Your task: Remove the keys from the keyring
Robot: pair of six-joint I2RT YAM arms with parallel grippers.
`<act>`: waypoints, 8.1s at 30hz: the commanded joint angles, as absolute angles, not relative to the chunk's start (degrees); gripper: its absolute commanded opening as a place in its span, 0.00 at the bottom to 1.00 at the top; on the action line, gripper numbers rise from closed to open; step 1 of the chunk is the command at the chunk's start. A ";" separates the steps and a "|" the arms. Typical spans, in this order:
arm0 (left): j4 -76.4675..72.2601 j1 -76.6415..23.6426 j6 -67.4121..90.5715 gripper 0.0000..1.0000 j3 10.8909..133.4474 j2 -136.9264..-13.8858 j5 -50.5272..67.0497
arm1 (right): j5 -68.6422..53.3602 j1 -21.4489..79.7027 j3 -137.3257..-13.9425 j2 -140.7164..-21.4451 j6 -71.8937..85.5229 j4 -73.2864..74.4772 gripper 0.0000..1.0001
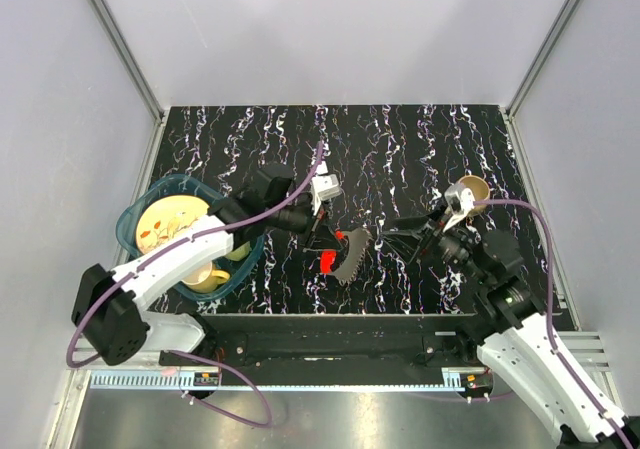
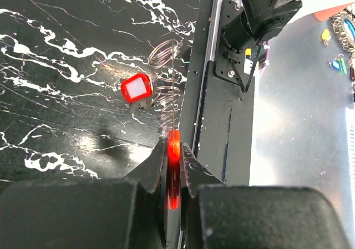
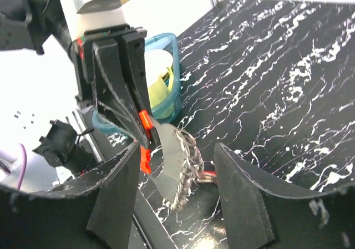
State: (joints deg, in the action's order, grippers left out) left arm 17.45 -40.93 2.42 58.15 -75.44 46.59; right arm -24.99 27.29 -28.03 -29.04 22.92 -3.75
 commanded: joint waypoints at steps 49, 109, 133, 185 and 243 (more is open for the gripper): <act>39.38 -40.78 -11.34 0.00 76.73 -68.82 55.46 | -40.78 33.92 -13.36 -41.91 21.62 -48.41 0.55; 47.02 -41.04 -17.75 0.00 77.16 -70.40 54.39 | -40.87 39.37 -12.30 -42.71 19.25 -44.73 0.60; 53.35 -42.27 -20.65 0.00 80.07 -75.32 52.29 | -36.39 39.90 -12.83 -37.53 14.50 -41.31 0.47; 51.25 -43.95 -17.32 0.00 80.42 -74.01 49.22 | -24.61 43.68 -12.22 -44.21 8.97 -44.56 0.52; 14.25 -43.86 8.80 0.61 47.55 -45.45 22.58 | -4.12 46.93 -72.41 -61.44 -20.39 40.51 0.00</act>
